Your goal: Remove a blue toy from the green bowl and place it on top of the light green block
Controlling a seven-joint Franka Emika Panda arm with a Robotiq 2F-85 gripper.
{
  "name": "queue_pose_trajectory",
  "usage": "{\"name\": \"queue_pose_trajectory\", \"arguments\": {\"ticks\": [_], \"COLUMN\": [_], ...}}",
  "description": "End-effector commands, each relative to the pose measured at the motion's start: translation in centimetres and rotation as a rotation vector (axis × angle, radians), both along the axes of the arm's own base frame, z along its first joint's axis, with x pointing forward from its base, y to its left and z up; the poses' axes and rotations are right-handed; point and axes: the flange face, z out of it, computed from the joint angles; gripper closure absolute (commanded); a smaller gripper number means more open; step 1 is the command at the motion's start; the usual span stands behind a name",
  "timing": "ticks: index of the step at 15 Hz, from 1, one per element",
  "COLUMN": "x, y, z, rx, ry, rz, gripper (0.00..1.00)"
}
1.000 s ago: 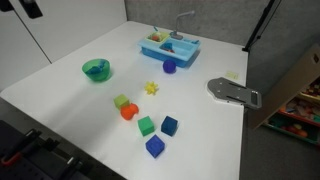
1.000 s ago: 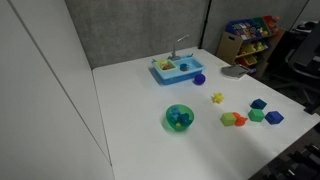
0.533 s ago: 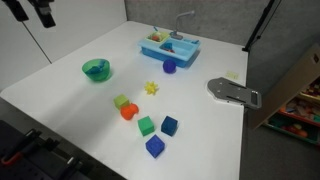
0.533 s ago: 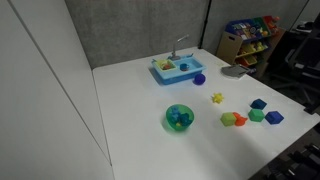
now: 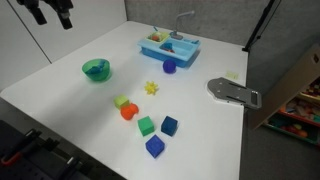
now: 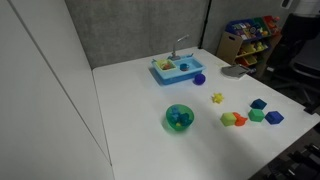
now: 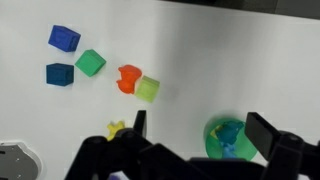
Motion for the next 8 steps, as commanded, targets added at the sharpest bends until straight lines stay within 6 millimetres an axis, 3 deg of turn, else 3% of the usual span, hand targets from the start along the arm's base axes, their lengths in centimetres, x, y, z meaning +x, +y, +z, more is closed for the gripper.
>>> {"name": "queue_pose_trajectory", "arguments": {"ticks": [1,8], "x": [3.5,9.6], "y": [1.9,5.6], "z": [-0.8,-4.7], "rx": [0.017,0.053], "ry": [-0.025,-0.066], "rz": [0.017,0.056], "gripper": [0.00,0.00]}}
